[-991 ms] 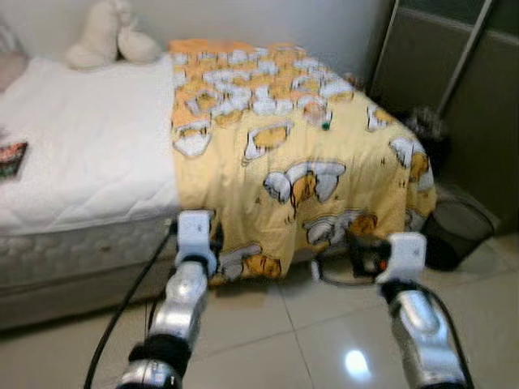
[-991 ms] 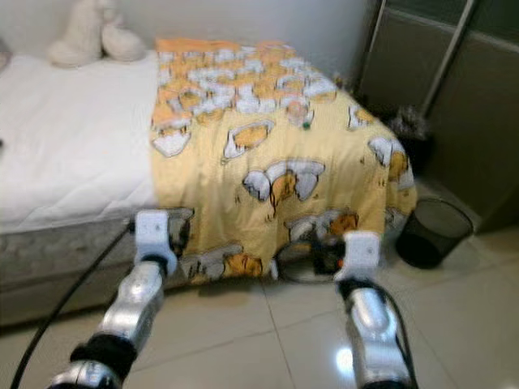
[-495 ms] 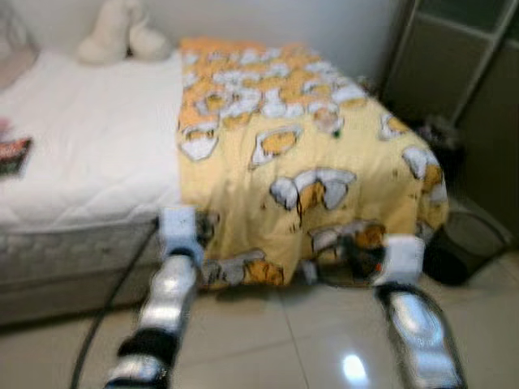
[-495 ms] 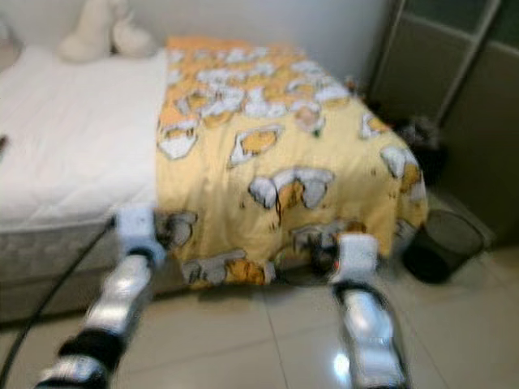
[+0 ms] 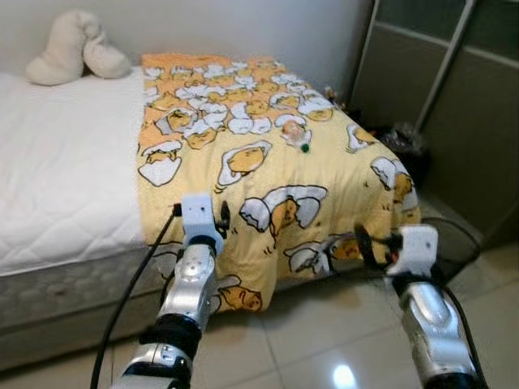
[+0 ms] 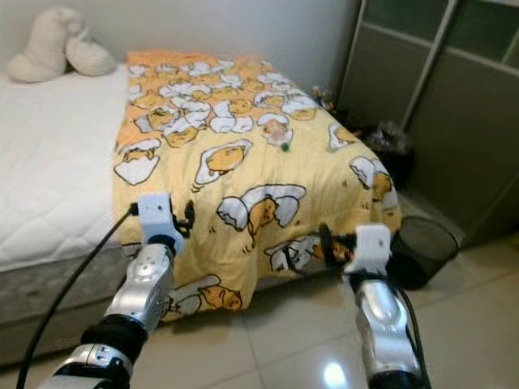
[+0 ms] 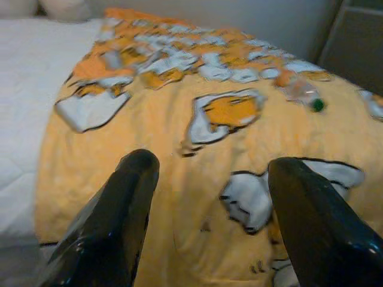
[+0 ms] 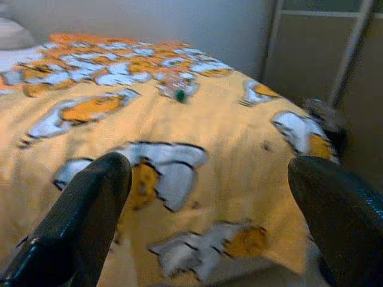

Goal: Clean up the room

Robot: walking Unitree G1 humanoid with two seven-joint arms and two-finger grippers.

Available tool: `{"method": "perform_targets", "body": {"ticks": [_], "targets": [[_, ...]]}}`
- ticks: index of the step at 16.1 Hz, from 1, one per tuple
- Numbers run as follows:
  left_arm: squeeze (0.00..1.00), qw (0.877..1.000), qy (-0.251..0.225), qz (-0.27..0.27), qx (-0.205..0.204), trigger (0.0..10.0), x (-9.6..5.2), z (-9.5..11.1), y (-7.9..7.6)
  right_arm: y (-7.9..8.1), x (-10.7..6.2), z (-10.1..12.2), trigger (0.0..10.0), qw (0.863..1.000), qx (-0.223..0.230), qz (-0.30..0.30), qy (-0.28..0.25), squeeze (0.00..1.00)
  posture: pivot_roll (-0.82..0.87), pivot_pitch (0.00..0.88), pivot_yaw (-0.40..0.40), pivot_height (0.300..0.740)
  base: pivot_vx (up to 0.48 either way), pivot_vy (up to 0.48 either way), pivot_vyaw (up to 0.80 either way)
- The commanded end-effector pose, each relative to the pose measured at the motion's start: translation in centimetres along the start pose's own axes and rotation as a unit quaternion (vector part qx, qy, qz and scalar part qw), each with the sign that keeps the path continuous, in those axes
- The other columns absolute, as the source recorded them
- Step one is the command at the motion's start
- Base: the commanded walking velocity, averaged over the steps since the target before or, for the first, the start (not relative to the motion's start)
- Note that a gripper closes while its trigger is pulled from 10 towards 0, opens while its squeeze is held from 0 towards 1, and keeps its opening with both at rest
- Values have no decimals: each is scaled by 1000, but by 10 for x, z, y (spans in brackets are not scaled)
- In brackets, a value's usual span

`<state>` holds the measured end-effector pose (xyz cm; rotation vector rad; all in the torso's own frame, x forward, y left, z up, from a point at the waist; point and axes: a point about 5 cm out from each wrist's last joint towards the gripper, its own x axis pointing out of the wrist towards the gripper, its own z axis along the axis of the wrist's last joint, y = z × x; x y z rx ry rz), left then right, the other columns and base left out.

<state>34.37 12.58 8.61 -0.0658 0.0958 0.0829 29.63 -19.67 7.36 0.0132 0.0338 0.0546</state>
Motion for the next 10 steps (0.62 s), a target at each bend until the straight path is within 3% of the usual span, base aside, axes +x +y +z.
{"method": "perform_targets", "body": {"ticks": [1,3,7,10], "targets": [[0,1000,5,15,-3,10000,1,0,5,5,4,1,10000,1000,4,18,3,0,140,0,-27,740,454,0,0],[0,1000,5,-3,20,10000,-4,-7,2,3,8,1,10000,1000,5,18,3,0,151,0,-19,740,454,0,0],[0,998,-20,-26,47,10000,-7,-1,2,0,12,2,10000,1000,5,16,4,0,164,0,-19,740,463,0,0],[0,998,-26,0,63,10000,-4,2,8,3,13,0,10000,1000,1,28,6,0,163,0,-24,740,0,0,0]]}}
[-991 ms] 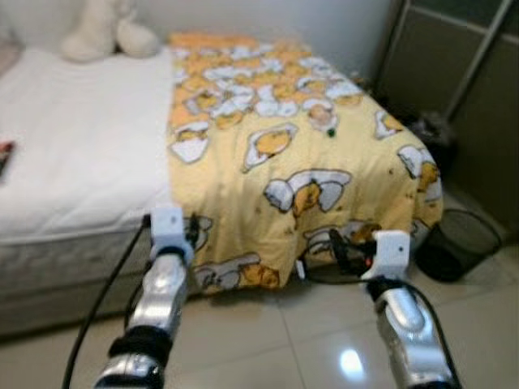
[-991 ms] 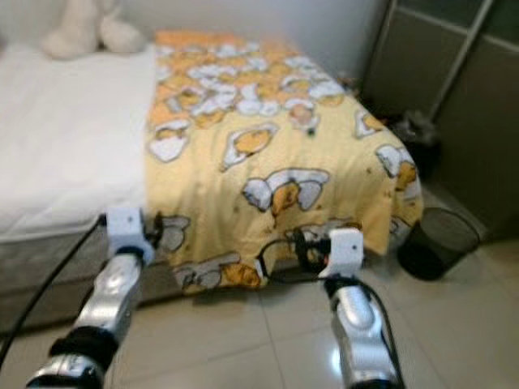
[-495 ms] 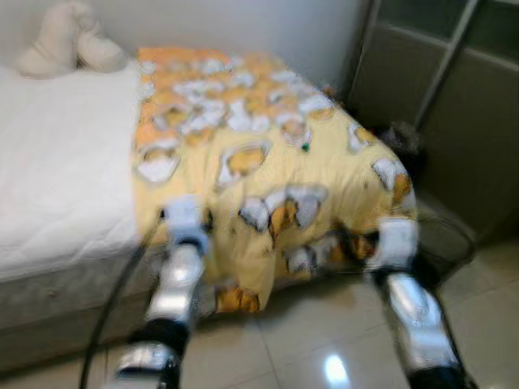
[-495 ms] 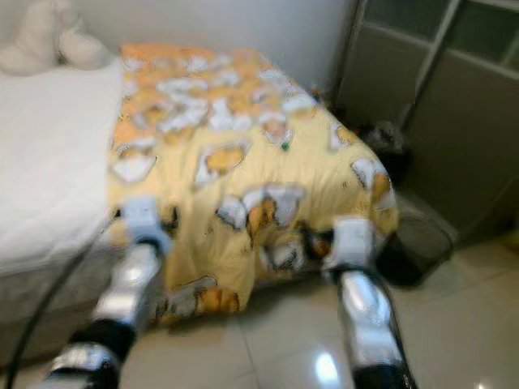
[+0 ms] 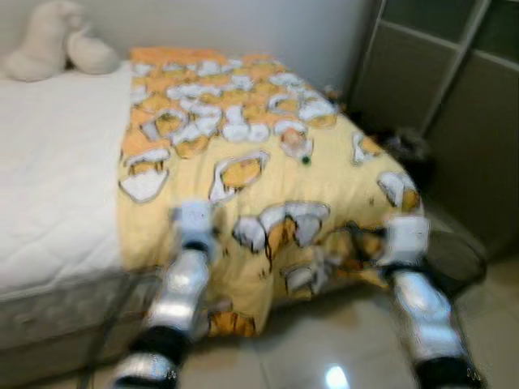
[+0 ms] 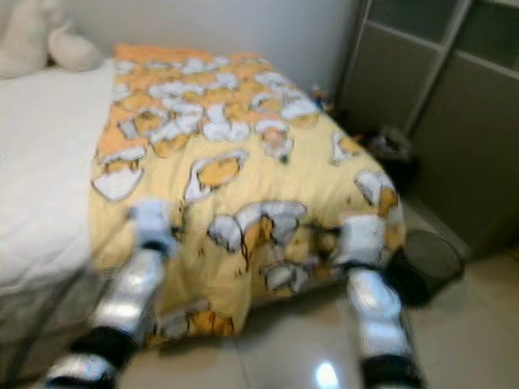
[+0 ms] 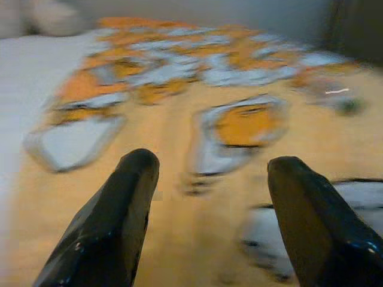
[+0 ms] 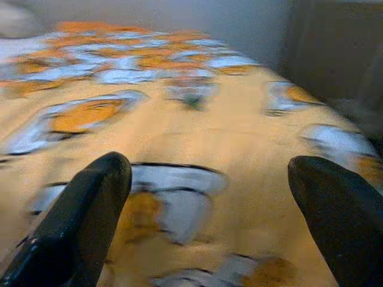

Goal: Clean up the room

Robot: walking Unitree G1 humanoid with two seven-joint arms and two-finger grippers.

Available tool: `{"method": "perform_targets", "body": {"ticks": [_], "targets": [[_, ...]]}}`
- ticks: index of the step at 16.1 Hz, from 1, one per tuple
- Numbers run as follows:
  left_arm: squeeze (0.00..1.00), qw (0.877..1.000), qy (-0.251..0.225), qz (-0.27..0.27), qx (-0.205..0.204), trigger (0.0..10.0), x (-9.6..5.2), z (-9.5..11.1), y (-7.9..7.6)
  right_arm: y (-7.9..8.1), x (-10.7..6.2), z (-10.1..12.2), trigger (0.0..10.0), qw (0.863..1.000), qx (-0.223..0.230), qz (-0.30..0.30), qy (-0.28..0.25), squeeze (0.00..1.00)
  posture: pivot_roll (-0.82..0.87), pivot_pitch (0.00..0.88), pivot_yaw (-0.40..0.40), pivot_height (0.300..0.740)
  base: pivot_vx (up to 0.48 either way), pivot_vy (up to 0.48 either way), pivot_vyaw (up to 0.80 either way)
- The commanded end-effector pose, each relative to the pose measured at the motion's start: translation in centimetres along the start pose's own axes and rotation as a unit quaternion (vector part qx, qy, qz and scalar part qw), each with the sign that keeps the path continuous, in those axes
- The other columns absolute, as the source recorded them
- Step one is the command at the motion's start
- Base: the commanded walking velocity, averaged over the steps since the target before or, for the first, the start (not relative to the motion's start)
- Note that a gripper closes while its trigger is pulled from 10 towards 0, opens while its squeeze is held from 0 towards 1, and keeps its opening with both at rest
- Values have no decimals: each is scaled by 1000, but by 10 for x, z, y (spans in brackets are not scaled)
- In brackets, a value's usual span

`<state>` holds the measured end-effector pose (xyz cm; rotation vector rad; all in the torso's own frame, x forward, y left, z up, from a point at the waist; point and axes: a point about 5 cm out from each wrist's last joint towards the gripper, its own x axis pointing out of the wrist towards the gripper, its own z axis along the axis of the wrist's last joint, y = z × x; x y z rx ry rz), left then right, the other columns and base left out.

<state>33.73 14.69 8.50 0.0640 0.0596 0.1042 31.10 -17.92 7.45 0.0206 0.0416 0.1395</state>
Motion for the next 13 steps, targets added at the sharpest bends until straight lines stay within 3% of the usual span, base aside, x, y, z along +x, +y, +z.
{"method": "perform_targets", "body": {"ticks": [1,4,8,11,13], "targets": [[0,1000,-4,-7,-7,10000,0,3,-12,-15,-4,-2,10000,1000,-12,-27,7,0,163,0,-25,740,0,0,0],[0,1000,-16,-24,-3,10000,-1,6,-12,-17,-7,-3,10000,999,14,-36,3,0,148,0,-19,740,0,0,344],[0,999,-11,-34,-19,10000,-2,6,-18,-16,-7,-4,10000,999,10,-33,4,0,149,0,-13,740,0,0,467],[0,1000,-7,-19,4,10000,-2,4,-16,-15,-6,-4,10000,1000,13,-26,3,0,157,0,-11,740,0,0,460],[0,999,-18,-34,34,10000,-6,5,-23,-14,-5,-3,10000,1000,18,-19,3,0,154,0,-13,740,0,0,450]]}}
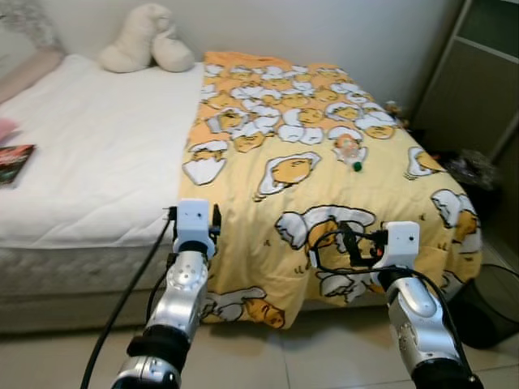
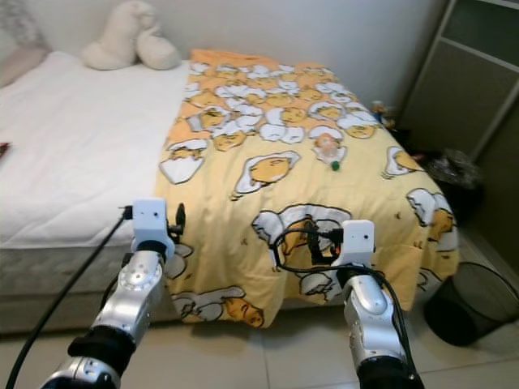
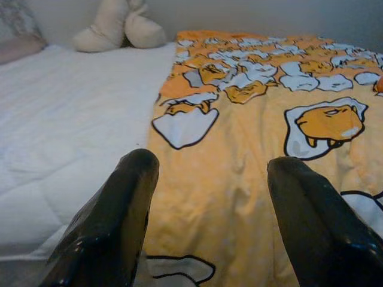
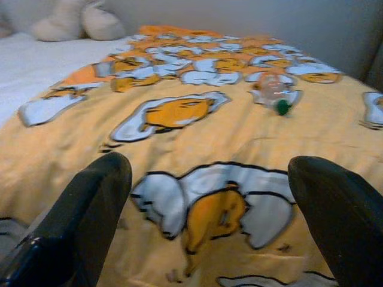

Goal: Clean up the room

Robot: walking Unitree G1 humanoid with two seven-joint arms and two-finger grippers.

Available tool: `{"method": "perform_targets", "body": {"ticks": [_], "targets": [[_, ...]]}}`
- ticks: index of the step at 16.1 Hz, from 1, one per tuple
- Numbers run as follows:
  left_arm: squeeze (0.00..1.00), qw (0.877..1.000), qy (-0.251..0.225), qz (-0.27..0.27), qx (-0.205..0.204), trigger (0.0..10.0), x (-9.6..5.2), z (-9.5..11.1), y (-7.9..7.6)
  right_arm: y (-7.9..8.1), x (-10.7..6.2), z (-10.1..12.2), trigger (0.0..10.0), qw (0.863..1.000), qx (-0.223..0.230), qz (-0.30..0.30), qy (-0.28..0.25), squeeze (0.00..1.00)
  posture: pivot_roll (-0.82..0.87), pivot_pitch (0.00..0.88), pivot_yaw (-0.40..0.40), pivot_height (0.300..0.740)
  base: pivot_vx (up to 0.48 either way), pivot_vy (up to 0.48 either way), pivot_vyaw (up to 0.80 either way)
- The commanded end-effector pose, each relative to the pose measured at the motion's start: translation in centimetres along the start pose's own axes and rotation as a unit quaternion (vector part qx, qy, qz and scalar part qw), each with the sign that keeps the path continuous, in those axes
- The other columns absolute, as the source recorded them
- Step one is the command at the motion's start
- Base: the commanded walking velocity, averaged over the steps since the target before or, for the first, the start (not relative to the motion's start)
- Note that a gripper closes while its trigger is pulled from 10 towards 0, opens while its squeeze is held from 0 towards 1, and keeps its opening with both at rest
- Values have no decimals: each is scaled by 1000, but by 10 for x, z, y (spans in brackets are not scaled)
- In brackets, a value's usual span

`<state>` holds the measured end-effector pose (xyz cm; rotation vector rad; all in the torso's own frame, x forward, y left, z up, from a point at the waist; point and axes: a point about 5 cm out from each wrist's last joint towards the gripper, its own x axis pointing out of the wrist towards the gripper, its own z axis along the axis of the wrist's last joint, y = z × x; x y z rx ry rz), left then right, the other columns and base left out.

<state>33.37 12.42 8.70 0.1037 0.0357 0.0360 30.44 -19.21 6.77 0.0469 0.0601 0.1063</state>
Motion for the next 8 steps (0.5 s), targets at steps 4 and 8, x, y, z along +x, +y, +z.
{"method": "perform_targets", "body": {"ticks": [4,8], "targets": [[0,1000,9,-16,-11,10000,0,5,-16,2,1,0,10000,1000,19,21,3,0,143,0,-12,740,309,-181,445],[0,998,14,-58,-12,10000,0,5,-25,2,-1,-1,10000,1000,6,20,5,0,134,0,-4,740,422,-120,448]]}}
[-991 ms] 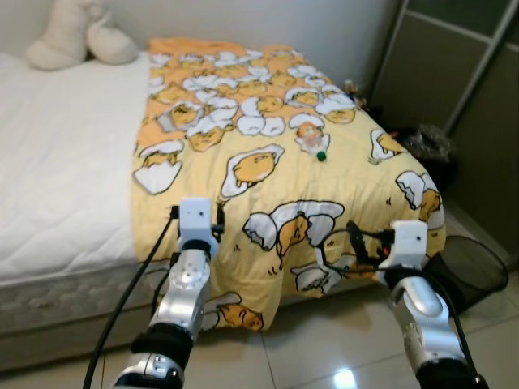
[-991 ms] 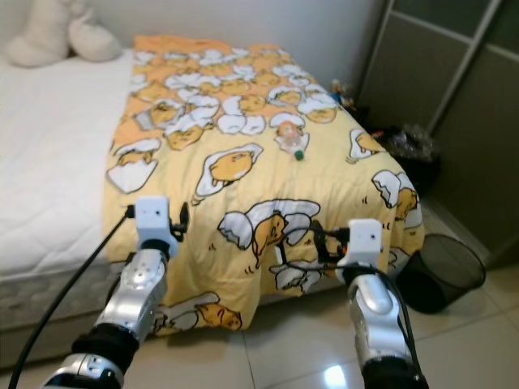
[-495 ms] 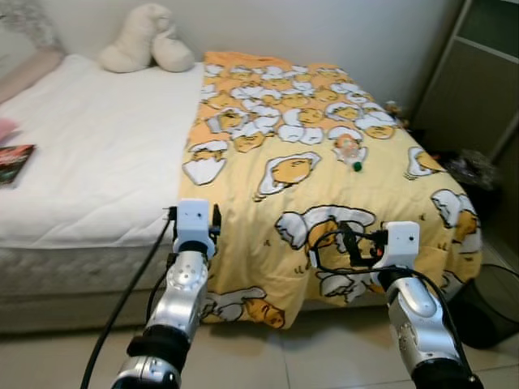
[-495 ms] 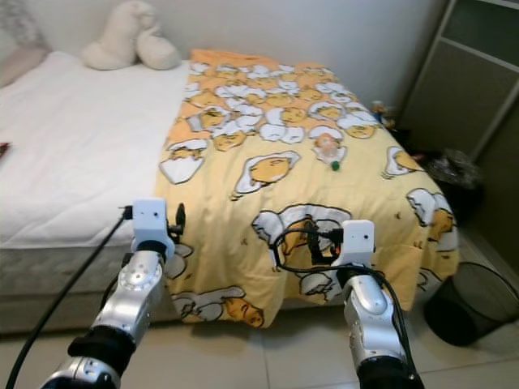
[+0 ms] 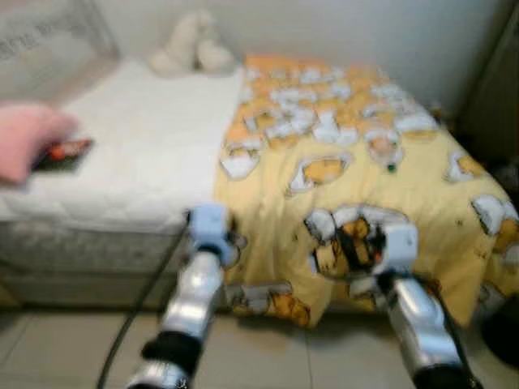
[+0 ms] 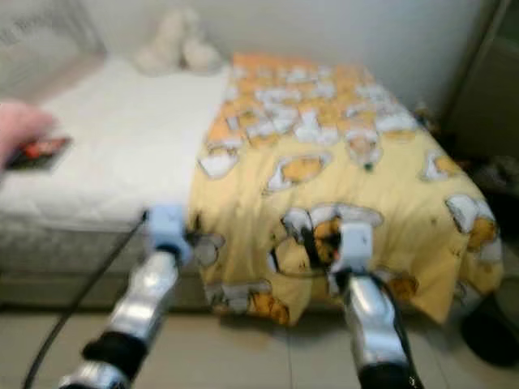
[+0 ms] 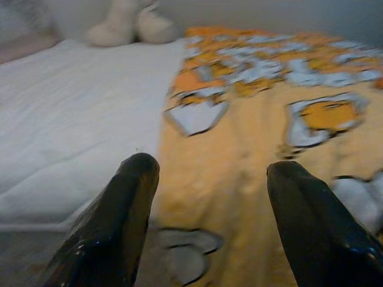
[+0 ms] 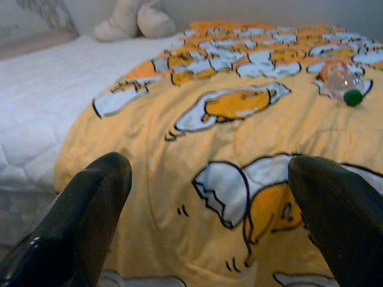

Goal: Clean up the room

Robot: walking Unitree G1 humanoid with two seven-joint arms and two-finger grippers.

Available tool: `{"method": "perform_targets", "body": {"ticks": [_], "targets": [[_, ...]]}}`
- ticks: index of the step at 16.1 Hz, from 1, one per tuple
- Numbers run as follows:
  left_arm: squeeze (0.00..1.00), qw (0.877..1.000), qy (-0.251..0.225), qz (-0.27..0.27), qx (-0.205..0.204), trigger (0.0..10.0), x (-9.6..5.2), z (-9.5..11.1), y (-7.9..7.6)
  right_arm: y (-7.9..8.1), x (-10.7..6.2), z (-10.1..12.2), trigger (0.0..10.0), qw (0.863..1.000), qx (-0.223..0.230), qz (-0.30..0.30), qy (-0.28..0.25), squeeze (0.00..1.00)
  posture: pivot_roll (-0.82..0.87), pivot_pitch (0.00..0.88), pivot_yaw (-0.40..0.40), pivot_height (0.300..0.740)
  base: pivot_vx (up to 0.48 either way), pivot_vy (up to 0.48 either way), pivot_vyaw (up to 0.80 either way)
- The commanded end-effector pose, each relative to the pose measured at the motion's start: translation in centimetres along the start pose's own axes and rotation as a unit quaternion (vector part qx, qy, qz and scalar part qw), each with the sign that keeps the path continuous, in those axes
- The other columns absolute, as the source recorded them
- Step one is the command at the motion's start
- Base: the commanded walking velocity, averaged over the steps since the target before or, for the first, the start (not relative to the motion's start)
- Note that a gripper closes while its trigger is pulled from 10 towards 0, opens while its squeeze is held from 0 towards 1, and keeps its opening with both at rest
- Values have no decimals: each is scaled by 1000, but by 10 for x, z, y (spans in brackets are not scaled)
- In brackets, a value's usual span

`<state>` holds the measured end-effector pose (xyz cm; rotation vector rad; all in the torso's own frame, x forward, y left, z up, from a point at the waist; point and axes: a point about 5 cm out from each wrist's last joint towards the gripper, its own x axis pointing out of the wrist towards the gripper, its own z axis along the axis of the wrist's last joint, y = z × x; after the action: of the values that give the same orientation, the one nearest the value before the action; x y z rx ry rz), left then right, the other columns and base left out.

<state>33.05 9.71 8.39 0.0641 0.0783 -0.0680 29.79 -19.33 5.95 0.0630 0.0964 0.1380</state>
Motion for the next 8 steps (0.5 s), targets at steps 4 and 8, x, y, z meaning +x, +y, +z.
{"method": "perform_targets", "body": {"ticks": [4,8], "targets": [[0,1000,-8,4,-23,10000,6,9,8,2,4,9,10000,1000,-9,-10,-20,0,127,0,-1,740,105,0,111],[0,999,-20,-35,-23,10000,8,15,-4,4,1,7,10000,1000,-18,-13,-21,0,118,0,0,740,465,0,447]]}}
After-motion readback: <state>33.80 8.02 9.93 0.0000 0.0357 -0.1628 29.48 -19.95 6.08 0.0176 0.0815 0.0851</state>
